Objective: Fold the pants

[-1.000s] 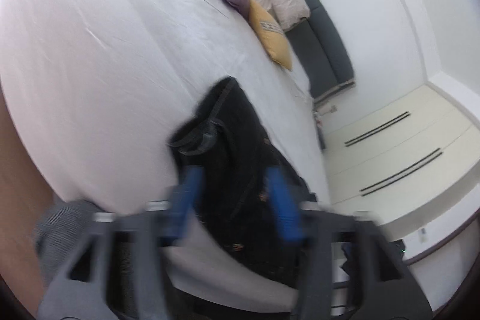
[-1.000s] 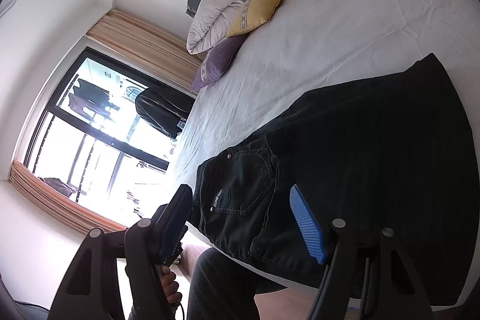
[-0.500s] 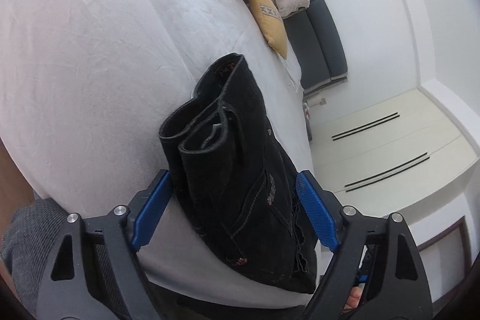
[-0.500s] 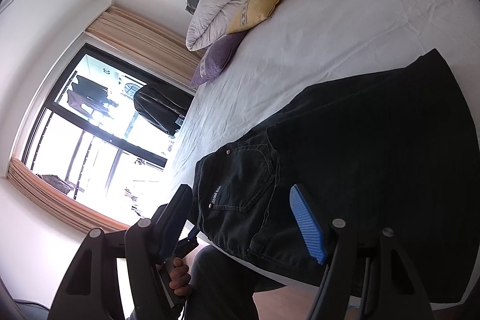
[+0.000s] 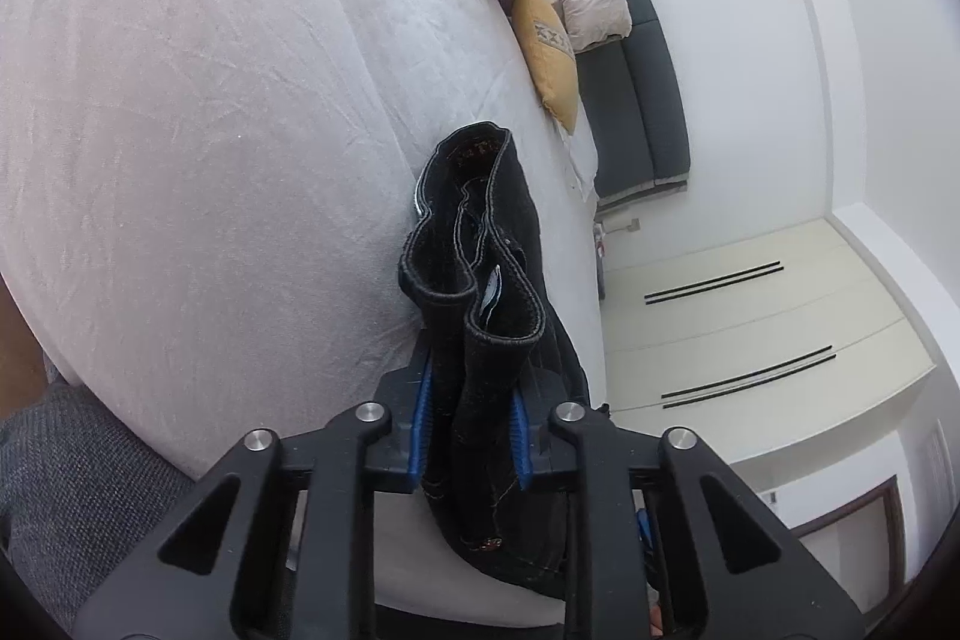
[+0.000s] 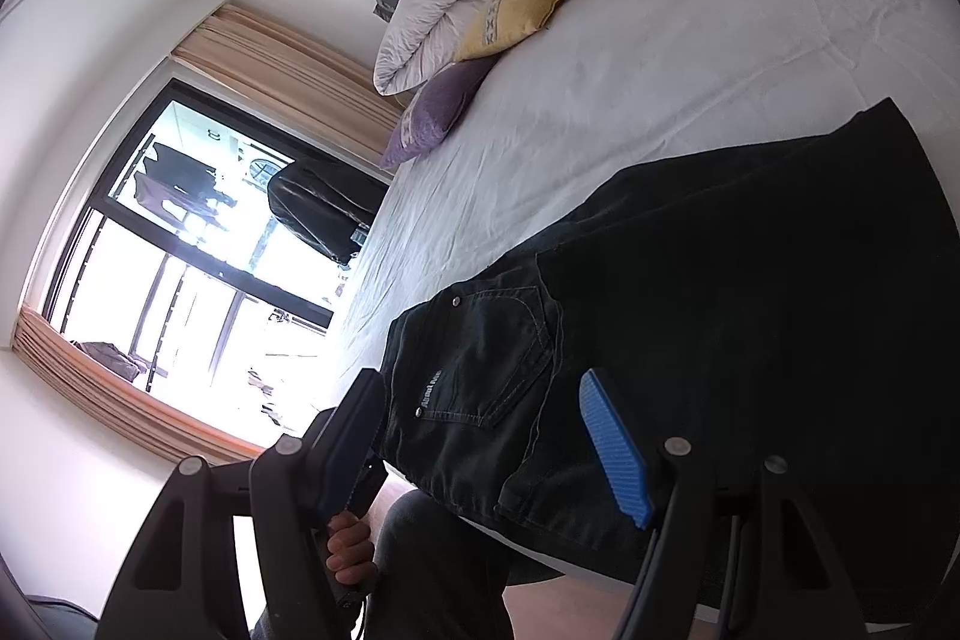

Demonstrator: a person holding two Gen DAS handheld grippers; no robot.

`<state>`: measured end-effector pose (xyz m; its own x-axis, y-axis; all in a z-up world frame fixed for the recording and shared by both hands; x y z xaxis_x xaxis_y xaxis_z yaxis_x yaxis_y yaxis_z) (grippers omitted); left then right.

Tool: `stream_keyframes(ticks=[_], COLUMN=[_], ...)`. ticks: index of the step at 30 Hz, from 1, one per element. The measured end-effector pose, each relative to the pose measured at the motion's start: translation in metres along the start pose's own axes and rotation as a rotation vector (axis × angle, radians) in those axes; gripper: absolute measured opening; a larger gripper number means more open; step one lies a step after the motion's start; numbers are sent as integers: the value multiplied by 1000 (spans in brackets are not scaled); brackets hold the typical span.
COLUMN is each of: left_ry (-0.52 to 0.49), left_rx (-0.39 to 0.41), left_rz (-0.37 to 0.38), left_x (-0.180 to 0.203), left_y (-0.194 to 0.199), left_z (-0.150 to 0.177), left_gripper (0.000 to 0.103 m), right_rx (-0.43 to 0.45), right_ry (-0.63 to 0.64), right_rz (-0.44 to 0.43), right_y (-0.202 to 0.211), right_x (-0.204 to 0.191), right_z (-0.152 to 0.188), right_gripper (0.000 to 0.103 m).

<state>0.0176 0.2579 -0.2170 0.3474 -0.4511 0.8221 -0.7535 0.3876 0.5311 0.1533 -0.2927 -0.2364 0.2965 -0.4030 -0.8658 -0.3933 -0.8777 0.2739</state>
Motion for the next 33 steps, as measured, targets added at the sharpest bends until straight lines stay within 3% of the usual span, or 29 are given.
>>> stream_keyframes(ticks=[4,8,9,13,20,25,27,29,33], left_ry=[12,12,7,-57,-393,-690,-790,-848,-939], left_rx=[21,34,37,58,80,27,-4,-50,-109], left_rz=[13,5,4,-24,-30,-15,-16,-16,-35], left_x=[5,7,8,29,147,239,260,270,275], left_y=[1,2,2,8,11,-19,-36,-53,-72], left_z=[0,-1,-1,-1,24,88,118,146,189], left_gripper=[13,12,12,12,12,12,12,12,12], right_rx=[-66,-169,-172,-162,-94,-8,15,29,-56], right_ry=[-12,-49,-37,-26,-103,-273,-333,-288,-142], right_rz=[24,125,142,130,48,-121,-238,-307,-278], right_y=[-23,-49,-51,-49,-27,8,20,31,26], right_x=[14,48,54,58,57,63,56,37,4], right_z=[8,30,33,33,21,-2,-20,-42,-71], right_gripper=[71,70,65,64,65,88,95,99,103])
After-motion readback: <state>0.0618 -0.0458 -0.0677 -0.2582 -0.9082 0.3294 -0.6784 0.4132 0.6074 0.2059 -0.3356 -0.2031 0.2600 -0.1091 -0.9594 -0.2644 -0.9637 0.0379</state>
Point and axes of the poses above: each gripper's, at about its wrist camera, not at the fingertips, and y roughly against the way its jaws point, x to its right, z to its underside, the point moved 6 cm from there along -y, roughly the way its jaws point, and after that the axes turned 10 degrees about -z, right-handed, at the moved point
